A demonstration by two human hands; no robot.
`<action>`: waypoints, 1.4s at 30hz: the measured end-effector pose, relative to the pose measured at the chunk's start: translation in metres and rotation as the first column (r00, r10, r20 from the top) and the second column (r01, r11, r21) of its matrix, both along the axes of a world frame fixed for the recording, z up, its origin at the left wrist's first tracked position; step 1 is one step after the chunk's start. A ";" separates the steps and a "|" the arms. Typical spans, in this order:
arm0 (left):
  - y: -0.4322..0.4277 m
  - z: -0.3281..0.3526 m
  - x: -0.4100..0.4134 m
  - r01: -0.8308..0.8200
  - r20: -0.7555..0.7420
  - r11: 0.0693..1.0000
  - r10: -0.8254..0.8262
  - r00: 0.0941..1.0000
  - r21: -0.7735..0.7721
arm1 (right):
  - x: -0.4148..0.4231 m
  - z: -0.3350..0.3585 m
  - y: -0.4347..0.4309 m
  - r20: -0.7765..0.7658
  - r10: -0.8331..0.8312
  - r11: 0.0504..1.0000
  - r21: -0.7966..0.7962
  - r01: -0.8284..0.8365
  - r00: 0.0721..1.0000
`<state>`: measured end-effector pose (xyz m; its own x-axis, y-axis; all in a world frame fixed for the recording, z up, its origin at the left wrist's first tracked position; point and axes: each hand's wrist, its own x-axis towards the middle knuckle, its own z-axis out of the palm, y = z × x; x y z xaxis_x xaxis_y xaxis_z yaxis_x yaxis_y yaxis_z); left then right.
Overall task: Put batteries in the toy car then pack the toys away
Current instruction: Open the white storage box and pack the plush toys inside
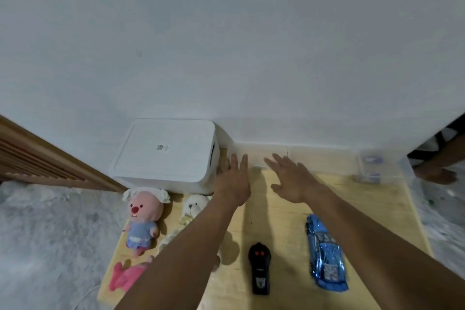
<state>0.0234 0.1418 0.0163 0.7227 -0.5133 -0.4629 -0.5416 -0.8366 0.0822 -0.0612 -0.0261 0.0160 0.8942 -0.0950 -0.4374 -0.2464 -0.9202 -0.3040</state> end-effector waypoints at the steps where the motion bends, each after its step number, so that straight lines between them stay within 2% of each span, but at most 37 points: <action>1: 0.001 0.013 -0.001 -0.024 0.016 0.995 0.026 1.000 -0.099 | -0.002 0.008 0.000 0.086 -0.068 0.996 0.065 0.062 0.994; 4: 0.016 0.064 0.004 -0.055 0.125 0.874 0.131 0.984 -0.482 | -0.002 0.043 0.009 0.309 -0.251 0.955 0.234 0.183 0.917; 6: 0.042 0.096 0.018 -0.031 0.217 0.782 0.211 0.953 -0.622 | 0.006 0.071 0.027 0.355 -0.261 0.942 0.298 0.157 0.898; 7: 0.057 0.108 0.030 -0.029 0.250 0.770 0.242 0.937 -0.637 | 0.013 0.085 0.039 0.362 -0.246 0.940 0.316 0.129 0.899; 9: 0.092 0.123 0.060 -0.061 0.290 0.810 0.278 0.916 -0.583 | 0.034 0.108 0.069 0.365 -0.195 0.945 0.318 0.075 0.911; 12: 0.146 0.125 0.104 -0.218 0.198 0.914 0.297 0.934 -0.344 | 0.076 0.118 0.117 0.316 -0.132 0.957 0.286 0.038 0.939; 16: 0.199 0.100 0.141 -0.244 0.069 0.964 0.252 0.965 -0.107 | 0.120 0.091 0.169 0.087 -0.095 0.990 0.113 0.085 0.992; 17: 0.206 0.092 0.147 -0.237 0.036 0.967 0.241 0.970 -0.098 | 0.125 0.086 0.178 0.039 -0.116 0.989 0.099 0.112 0.992; 19: 0.217 0.079 0.155 -0.182 -0.013 0.975 0.182 0.983 -0.131 | 0.131 0.076 0.191 0.041 -0.170 0.982 0.094 0.166 0.985; 24: 0.222 0.064 0.162 -0.093 -0.002 0.982 0.094 0.996 -0.166 | 0.148 0.072 0.200 0.049 -0.364 0.927 0.118 0.357 0.930; 30: 0.218 0.071 0.160 -0.084 -0.007 0.988 0.084 0.996 -0.126 | 0.149 0.090 0.203 0.039 -0.368 0.928 0.077 0.364 0.929; 34: 0.219 0.071 0.162 -0.077 -0.017 0.987 0.075 0.997 -0.138 | 0.156 0.091 0.203 0.026 -0.446 0.891 0.112 0.440 0.895; 38: 0.222 0.072 0.163 -0.066 -0.019 0.983 0.064 0.998 -0.170 | 0.155 0.098 0.210 -0.003 -0.456 0.885 0.106 0.454 0.890; 40: 0.227 0.078 0.162 -0.052 0.001 0.976 0.054 0.999 -0.212 | 0.147 0.104 0.221 0.044 -0.476 0.878 0.077 0.472 0.878; 42: 0.232 0.088 0.157 -0.035 0.052 0.970 0.049 0.997 -0.240 | 0.135 0.110 0.231 0.154 -0.486 0.874 0.070 0.481 0.860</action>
<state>0.1802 0.3737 0.1044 0.7681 -0.5721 -0.2877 -0.5157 -0.8189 0.2519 0.0738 0.2048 0.1260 0.7972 -0.5237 -0.3004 -0.6037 -0.6883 -0.4022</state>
